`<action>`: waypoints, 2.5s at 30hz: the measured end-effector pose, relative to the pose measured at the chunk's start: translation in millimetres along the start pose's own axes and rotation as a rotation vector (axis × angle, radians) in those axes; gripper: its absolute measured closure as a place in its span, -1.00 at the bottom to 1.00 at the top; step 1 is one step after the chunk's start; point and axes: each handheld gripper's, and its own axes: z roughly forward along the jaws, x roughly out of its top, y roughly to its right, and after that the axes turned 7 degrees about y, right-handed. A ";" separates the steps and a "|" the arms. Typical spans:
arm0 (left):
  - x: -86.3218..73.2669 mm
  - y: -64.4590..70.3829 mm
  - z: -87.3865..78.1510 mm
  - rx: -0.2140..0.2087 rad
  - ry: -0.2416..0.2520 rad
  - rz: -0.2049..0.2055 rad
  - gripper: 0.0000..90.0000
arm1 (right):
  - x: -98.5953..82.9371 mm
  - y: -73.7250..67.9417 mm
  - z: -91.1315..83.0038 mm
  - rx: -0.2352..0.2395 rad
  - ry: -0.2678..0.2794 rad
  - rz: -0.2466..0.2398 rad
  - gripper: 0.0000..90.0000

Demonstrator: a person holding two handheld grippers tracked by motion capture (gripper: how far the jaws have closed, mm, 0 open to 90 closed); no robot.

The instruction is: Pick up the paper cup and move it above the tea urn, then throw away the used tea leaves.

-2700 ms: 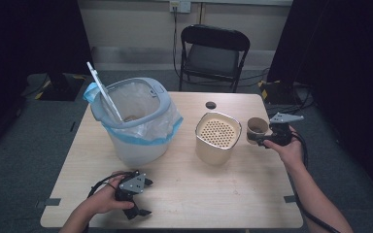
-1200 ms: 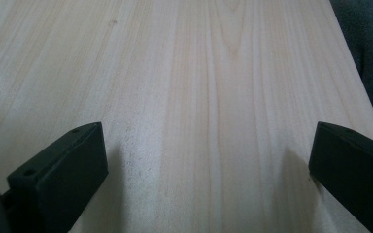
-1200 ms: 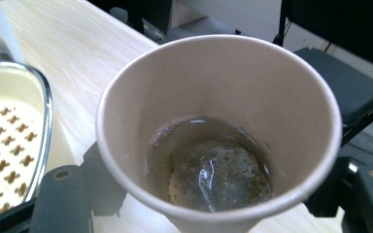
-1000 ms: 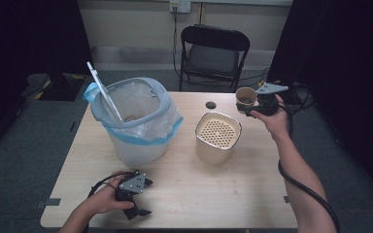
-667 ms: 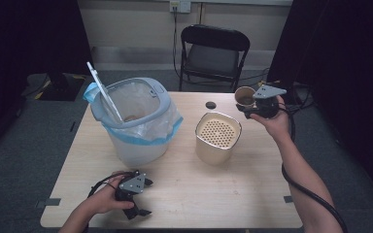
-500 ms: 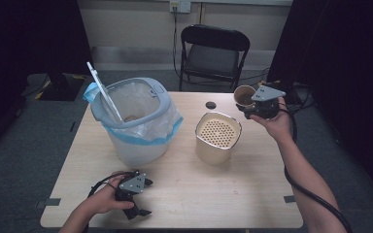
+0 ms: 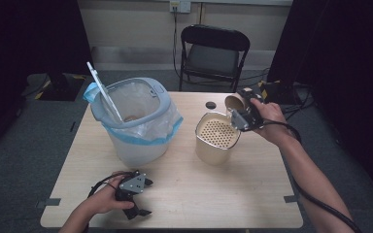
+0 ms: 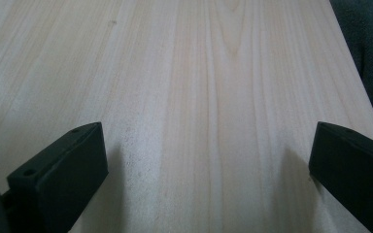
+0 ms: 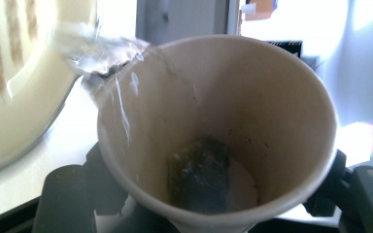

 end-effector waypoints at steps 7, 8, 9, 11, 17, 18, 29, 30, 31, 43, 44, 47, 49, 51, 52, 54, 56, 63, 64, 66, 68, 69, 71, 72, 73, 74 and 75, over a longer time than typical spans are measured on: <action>1.0 0.5 1.0 -0.001 -0.001 -0.002 -1.00 | 8.7 -15.0 1.6 -0.080 -0.070 -0.299 -0.37; 1.0 0.4 1.0 -0.001 -0.002 -0.001 -1.00 | 8.7 -16.3 1.9 -0.103 -0.083 -0.337 -0.37; 1.0 0.4 1.0 -0.001 -0.003 -0.002 -1.00 | 8.4 -16.2 1.8 -0.119 -0.082 -0.376 -0.37; 0.9 0.5 1.1 -0.001 -0.002 -0.003 -1.00 | 8.2 -15.1 0.6 -0.141 -0.076 -0.345 -0.38; 1.0 0.5 1.1 -0.002 -0.003 -0.002 -1.00 | -0.4 2.4 0.4 -0.008 -0.012 0.063 -0.38; 1.0 0.4 1.0 -0.001 -0.002 -0.002 -1.00 | -3.1 5.1 0.7 0.013 -0.010 0.145 -0.38; 1.0 0.5 1.1 -0.002 -0.003 -0.003 -1.00 | -32.2 20.5 10.9 0.231 0.084 0.838 -0.38; 1.0 0.5 1.1 -0.002 -0.003 -0.003 -1.00 | -32.2 20.5 10.9 0.231 0.084 0.838 -0.38; 1.0 0.5 1.0 -0.002 -0.002 -0.003 -1.00 | -33.3 21.3 11.3 0.238 0.092 0.868 -0.38; 1.0 0.5 1.0 -0.002 -0.002 -0.003 -1.00 | -41.9 29.3 15.8 0.297 0.123 1.060 -0.38; 1.0 0.5 1.0 -0.002 -0.002 -0.003 -1.00 | -41.8 29.7 16.2 0.299 0.127 1.073 -0.38; 1.0 0.5 1.0 -0.001 -0.002 -0.002 -1.00 | -41.4 30.4 17.9 0.314 0.124 1.086 -0.38; 1.0 0.4 1.0 -0.001 -0.002 -0.001 -1.00 | -40.3 30.6 19.0 0.323 0.121 1.100 -0.39; 1.0 0.4 1.0 -0.001 -0.002 -0.002 -1.00 | -38.6 30.9 19.5 0.331 0.128 1.121 -0.39; 1.0 0.5 1.0 -0.002 -0.002 -0.002 -1.00 | -37.9 31.4 19.8 0.338 0.131 1.130 -0.39; 1.0 0.4 1.1 -0.002 -0.003 -0.002 -1.00 | -36.9 32.5 19.9 0.349 0.140 1.150 -0.39; 1.1 0.5 0.9 -0.002 -0.003 -0.003 -1.00 | -36.8 34.1 20.2 0.353 0.153 1.168 -0.39; 1.0 0.5 1.0 -0.002 -0.003 -0.004 -1.00 | -38.4 37.3 20.7 0.364 0.172 1.222 -0.39; 1.0 0.5 1.0 -0.002 -0.004 -0.003 -1.00 | -38.8 37.4 20.8 0.367 0.175 1.228 -0.39; 1.0 0.6 1.1 -0.001 0.000 -0.003 -1.00 | -39.1 37.3 21.0 0.370 0.170 1.236 -0.39; 1.0 0.6 1.1 -0.002 -0.001 -0.004 -1.00 | -39.8 36.9 21.0 0.376 0.176 1.253 -0.39; 1.0 0.6 1.1 -0.001 -0.002 -0.004 -1.00 | -40.1 37.0 21.0 0.380 0.176 1.256 -0.39; 1.1 0.5 0.9 -0.002 -0.002 -0.004 -1.00 | -40.7 37.0 20.7 0.383 0.177 1.263 -0.39; 1.1 0.5 0.9 -0.002 -0.003 -0.003 -1.00 | -41.1 37.3 20.4 0.382 0.180 1.261 -0.39; 1.0 0.5 1.0 -0.002 -0.003 -0.004 -1.00 | -41.5 37.5 19.9 0.385 0.182 1.265 -0.39; 1.0 0.5 1.0 -0.002 -0.003 -0.004 -1.00 | -41.7 37.7 19.4 0.383 0.181 1.267 -0.39; 1.1 0.5 0.9 -0.002 -0.003 -0.003 -1.00 | -41.8 37.9 19.0 0.384 0.181 1.270 -0.39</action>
